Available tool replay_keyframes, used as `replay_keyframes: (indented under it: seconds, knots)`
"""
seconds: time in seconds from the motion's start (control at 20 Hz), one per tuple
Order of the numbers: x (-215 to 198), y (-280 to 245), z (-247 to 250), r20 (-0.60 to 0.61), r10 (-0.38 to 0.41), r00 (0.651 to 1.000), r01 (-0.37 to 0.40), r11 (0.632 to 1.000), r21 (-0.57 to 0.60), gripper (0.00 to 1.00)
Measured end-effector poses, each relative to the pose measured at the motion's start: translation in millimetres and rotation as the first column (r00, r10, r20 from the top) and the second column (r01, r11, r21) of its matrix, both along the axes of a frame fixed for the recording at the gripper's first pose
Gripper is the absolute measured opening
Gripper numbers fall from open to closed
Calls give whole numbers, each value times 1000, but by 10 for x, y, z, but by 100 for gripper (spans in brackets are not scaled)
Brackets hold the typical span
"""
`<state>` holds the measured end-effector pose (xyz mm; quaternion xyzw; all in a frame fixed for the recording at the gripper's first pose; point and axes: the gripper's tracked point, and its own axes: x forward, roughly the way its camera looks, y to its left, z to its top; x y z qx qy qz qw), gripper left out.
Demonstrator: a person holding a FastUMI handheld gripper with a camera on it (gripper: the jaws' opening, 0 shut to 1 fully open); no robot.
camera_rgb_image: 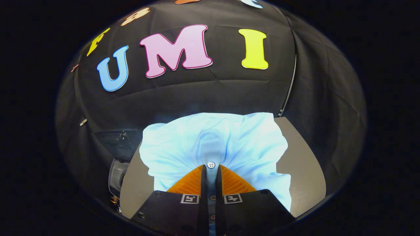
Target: Put the clothes into the washing machine and then close the washing machine lid.
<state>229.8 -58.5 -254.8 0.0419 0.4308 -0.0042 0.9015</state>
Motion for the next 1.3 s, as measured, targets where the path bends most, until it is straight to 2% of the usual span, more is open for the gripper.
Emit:
replay_keyframes:
  seconds: [0.2,0.35,0.55,0.65,1.05,1.3]
  knots:
    - [-78,11,8,-1,29,1000,-29,1000,-3,13]
    - [-142,-9,89,2,5,1000,-5,1000,30,13]
    - [-98,93,593,134,6,991,-14,998,56,13]
    - [-94,193,929,209,9,978,-24,997,69,5]
    - [-150,753,1966,421,46,906,-108,986,126,5]
    - [-193,1521,2386,526,128,841,-225,966,125,4]
